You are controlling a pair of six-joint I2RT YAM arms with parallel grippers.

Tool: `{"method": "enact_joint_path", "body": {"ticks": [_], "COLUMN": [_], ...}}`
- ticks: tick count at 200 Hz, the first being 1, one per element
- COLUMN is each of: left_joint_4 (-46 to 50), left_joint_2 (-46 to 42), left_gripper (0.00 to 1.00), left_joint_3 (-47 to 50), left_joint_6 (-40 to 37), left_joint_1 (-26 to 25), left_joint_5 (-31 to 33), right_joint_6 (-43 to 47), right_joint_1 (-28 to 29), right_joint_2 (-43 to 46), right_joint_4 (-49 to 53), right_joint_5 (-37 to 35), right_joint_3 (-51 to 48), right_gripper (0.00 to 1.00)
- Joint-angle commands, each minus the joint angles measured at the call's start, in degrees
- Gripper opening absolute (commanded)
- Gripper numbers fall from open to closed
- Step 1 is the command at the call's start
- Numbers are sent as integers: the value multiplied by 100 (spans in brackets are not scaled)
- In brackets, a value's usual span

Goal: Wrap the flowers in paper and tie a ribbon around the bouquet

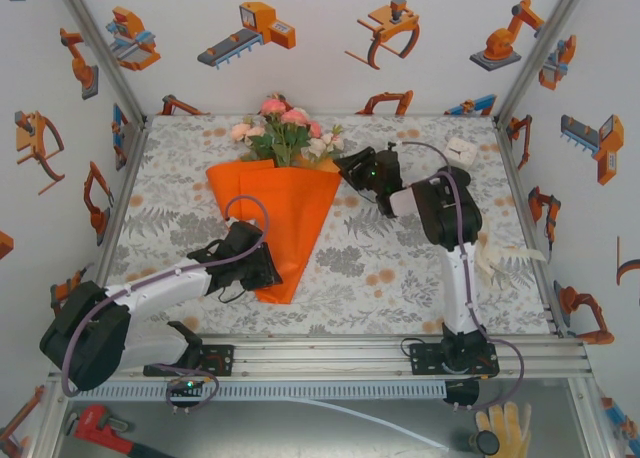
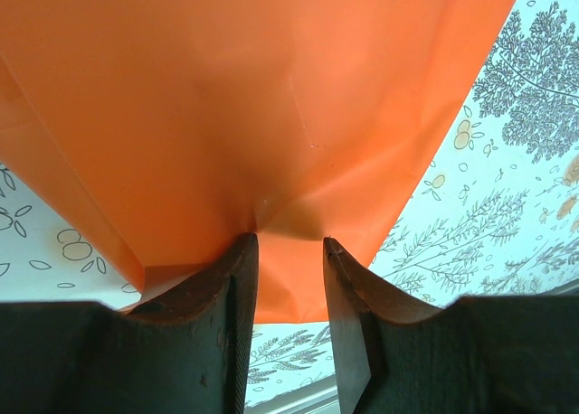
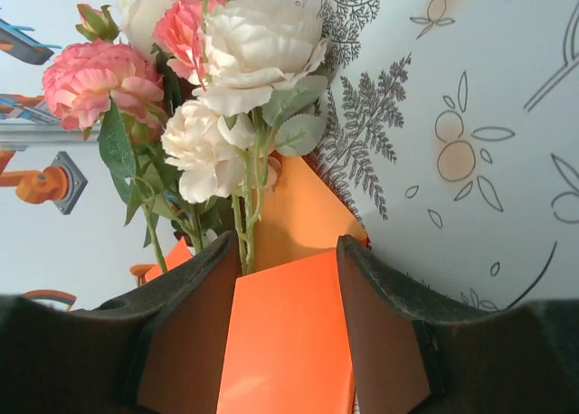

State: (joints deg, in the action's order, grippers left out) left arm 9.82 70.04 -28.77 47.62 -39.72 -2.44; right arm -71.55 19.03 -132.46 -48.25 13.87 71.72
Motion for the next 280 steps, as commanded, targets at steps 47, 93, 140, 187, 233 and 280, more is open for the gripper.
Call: {"method": "enact_joint_path", "body": {"ticks": [47,93,140,187,233,280], "left_joint_4": [576,801,1111,1117,1258,621], "left_joint_2": [-265,-511,-807,-863,-1009,-629], "left_gripper": [50,59,61,61,61,57], "left_joint_3": [-273,-565,-794,-875,-875,-48], "left_joint_6": [-120,-161,-218,-196,-243,-288], "left_joint_1": [31,72,110,115,131,537], "left_joint_5": [237,349,416,335,453,453], "right_joint_6": [1509,2057,2262,2385,2411,1848], "right_joint_1": [-149,-155,-174,-223,151,2140], "right_joint_2": [2426,4226,5185,5525,5428,4701], "right_joint_4": [2100,2993,3649,4170,4261,3158], "right_joint_5": [126,-20,-145,-371,-306,278], "right_joint_3": [-768,-1665,-2233,-2361,-2428,-2475], "right_gripper": [48,48,49,49,49,49]}}
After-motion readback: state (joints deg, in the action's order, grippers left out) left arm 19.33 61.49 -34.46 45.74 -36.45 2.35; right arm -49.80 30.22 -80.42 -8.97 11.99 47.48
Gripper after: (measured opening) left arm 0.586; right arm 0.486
